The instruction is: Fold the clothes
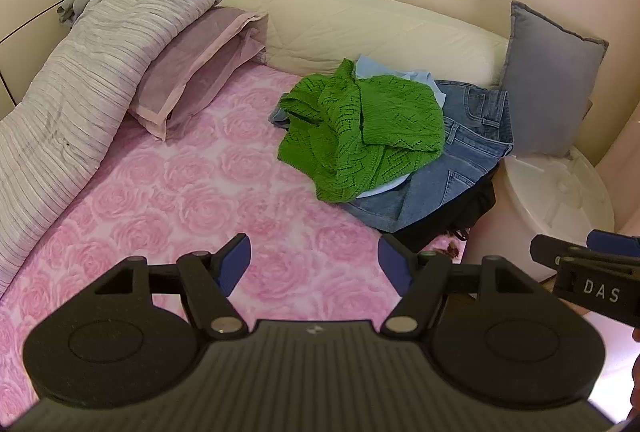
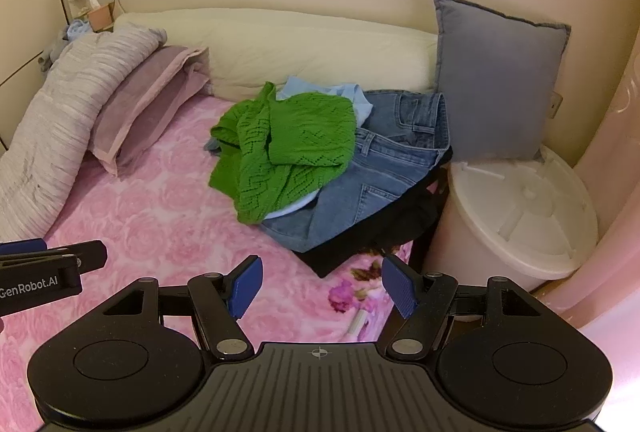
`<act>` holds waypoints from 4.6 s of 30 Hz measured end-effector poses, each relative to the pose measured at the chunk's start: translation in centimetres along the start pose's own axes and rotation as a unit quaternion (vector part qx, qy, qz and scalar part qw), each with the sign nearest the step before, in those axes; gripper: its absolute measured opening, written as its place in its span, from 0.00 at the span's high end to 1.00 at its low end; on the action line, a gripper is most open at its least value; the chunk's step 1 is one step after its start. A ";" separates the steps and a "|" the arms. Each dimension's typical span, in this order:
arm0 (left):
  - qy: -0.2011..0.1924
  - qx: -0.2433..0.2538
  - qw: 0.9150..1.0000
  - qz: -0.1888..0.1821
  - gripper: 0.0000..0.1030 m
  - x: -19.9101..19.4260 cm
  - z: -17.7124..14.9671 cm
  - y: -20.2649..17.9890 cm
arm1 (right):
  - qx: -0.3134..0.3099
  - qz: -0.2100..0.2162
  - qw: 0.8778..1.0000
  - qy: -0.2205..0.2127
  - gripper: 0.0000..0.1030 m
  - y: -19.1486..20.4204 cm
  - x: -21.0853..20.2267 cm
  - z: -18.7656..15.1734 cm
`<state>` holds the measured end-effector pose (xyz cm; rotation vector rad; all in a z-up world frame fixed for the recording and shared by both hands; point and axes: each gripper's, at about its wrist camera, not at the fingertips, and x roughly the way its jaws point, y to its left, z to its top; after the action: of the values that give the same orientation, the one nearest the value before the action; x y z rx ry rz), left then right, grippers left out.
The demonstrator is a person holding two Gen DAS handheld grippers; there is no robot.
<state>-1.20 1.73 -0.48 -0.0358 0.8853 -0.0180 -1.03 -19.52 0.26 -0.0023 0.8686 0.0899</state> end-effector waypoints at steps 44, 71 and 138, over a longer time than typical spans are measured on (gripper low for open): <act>0.002 0.000 1.000 -0.003 0.35 0.6 -0.1 0.1 | 0.007 -0.015 1.000 0.002 0.32 1.5 0.1 0.0; 0.040 -0.032 0.999 -0.003 0.35 7.9 2.7 0.1 | -0.005 -0.008 0.999 0.035 0.32 -1.9 8.0 4.8; 0.132 -0.059 0.988 -0.056 0.95 43.0 15.8 -5.3 | -0.061 0.035 0.979 0.190 0.33 -6.4 42.0 20.2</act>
<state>38.27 -4.54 -23.53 -0.1975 1.1489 -0.0772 41.91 -21.80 -18.93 -0.1063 1.2436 0.2133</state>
